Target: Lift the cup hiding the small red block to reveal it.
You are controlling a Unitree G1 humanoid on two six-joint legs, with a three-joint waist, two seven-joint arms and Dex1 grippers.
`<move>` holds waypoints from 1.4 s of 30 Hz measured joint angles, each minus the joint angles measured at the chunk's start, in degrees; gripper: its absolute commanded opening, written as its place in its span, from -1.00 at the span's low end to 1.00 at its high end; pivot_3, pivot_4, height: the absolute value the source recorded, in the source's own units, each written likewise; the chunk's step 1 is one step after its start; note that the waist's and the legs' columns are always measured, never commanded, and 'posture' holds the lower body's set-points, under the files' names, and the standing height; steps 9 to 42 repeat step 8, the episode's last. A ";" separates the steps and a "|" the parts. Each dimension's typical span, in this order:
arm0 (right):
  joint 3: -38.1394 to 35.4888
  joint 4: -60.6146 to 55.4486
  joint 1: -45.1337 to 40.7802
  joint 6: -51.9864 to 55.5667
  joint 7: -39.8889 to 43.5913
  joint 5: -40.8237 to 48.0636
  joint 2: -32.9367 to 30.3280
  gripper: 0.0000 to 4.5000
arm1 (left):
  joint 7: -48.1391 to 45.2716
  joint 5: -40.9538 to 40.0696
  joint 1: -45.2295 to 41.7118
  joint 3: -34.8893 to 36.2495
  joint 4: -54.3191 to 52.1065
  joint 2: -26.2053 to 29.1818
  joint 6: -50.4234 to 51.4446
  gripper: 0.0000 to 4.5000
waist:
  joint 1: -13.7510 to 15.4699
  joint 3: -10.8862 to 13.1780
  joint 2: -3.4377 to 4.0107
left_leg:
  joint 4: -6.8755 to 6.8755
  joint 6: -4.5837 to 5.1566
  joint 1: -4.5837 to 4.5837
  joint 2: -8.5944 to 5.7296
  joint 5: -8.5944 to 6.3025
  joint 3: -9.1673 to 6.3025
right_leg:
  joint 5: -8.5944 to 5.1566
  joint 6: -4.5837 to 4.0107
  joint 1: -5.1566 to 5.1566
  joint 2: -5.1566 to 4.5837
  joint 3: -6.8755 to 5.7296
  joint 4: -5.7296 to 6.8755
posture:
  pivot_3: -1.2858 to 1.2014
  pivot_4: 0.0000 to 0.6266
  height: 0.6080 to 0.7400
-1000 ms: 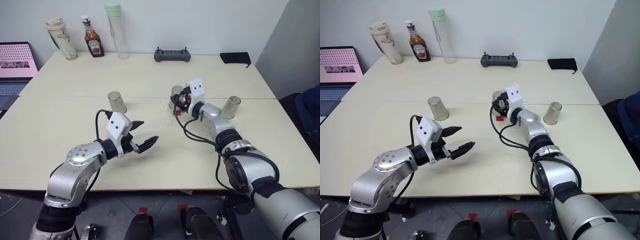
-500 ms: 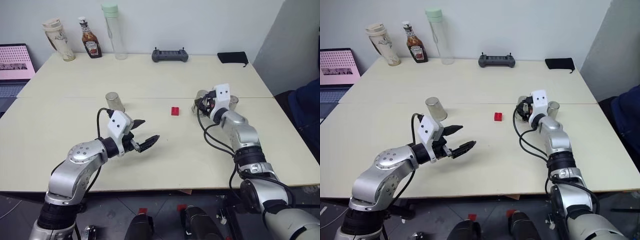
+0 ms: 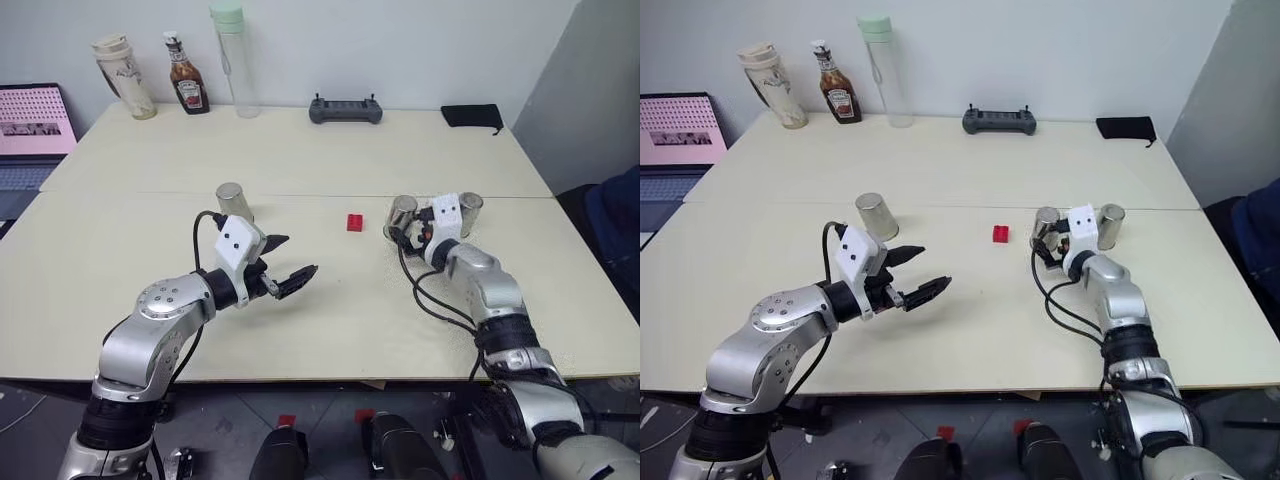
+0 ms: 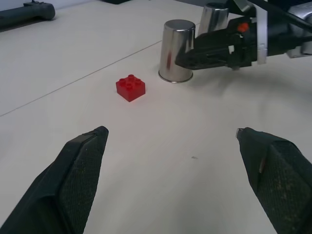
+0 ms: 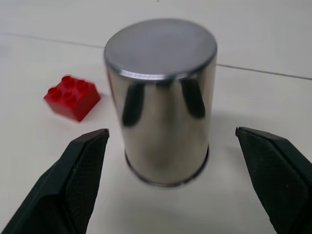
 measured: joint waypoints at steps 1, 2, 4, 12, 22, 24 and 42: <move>0.11 -5.80 3.32 3.07 1.08 1.26 -1.60 0.97 | -0.03 -0.02 0.32 0.19 -0.02 0.75 0.61 1.00 | 0.11 0.01 0.01 | 0.00 0.00 0.00 0.00 0.00 -0.02 | -0.02 -0.01 -0.01 -0.01 -0.01 0.00 | 0.03 -0.52 1.00; 0.27 -14.16 7.87 7.67 2.69 3.46 -3.96 0.97 | -0.19 -0.22 0.50 0.67 -0.01 1.92 1.32 1.00 | 0.17 0.01 0.01 | -0.01 0.00 -0.02 0.00 0.00 -0.04 | -0.03 -0.01 -0.02 -0.01 -0.04 0.00 | 0.03 -0.52 1.00; -0.24 -27.13 13.23 15.85 5.06 8.76 -7.33 0.97 | -1.26 -0.80 0.27 1.80 -0.16 4.12 2.52 1.00 | 0.06 0.03 0.05 | 0.01 0.00 0.02 0.02 0.00 0.04 | -0.04 0.01 -0.04 0.02 -0.06 0.02 | 0.03 -0.52 1.00; -3.50 -44.23 17.35 27.96 6.61 18.28 -10.80 0.97 | -3.87 -2.88 0.04 3.58 -0.48 7.36 4.85 1.00 | -0.54 0.04 0.06 | 0.11 0.00 0.25 0.09 0.01 0.02 | -0.21 -0.27 0.09 0.05 -0.05 0.05 | 0.03 -0.52 1.00; -3.50 -44.23 17.35 27.96 6.61 18.28 -10.80 0.97 | -3.87 -2.88 0.04 3.58 -0.48 7.36 4.85 1.00 | -0.54 0.04 0.06 | 0.11 0.00 0.25 0.09 0.01 0.02 | -0.21 -0.27 0.09 0.05 -0.05 0.05 | 0.03 -0.52 1.00; -3.50 -44.23 17.35 27.96 6.61 18.28 -10.80 0.97 | -3.87 -2.88 0.04 3.58 -0.48 7.36 4.85 1.00 | -0.54 0.04 0.06 | 0.11 0.00 0.25 0.09 0.01 0.02 | -0.21 -0.27 0.09 0.05 -0.05 0.05 | 0.03 -0.52 1.00; -3.50 -44.23 17.35 27.96 6.61 18.28 -10.80 0.97 | -3.87 -2.88 0.04 3.58 -0.48 7.36 4.85 1.00 | -0.54 0.04 0.06 | 0.11 0.00 0.25 0.09 0.01 0.02 | -0.21 -0.27 0.09 0.05 -0.05 0.05 | 0.03 -0.52 1.00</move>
